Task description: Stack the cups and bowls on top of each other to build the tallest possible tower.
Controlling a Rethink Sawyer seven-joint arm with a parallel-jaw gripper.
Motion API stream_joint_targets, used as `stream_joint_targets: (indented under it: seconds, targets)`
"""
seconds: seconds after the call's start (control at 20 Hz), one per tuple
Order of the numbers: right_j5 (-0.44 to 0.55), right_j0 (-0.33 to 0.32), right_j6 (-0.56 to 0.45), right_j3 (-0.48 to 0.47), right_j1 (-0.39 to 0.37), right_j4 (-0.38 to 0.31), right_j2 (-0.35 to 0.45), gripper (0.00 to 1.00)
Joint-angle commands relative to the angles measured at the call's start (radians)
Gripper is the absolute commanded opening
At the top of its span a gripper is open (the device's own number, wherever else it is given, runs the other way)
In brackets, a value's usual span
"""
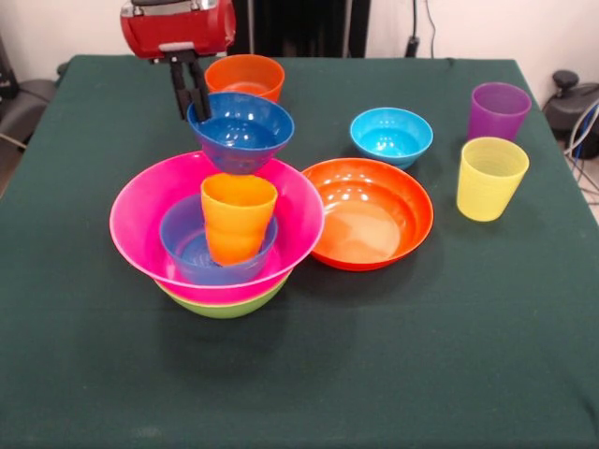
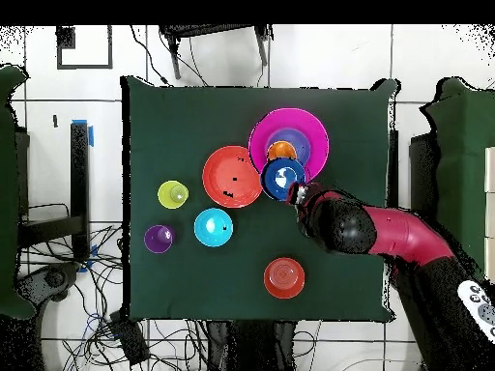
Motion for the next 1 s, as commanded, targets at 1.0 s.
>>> stream_joint_targets:
  seconds: [1.0]
  targets:
    - [0.236,0.010,-0.069,-0.040,-0.049,0.064,0.059,0.00]
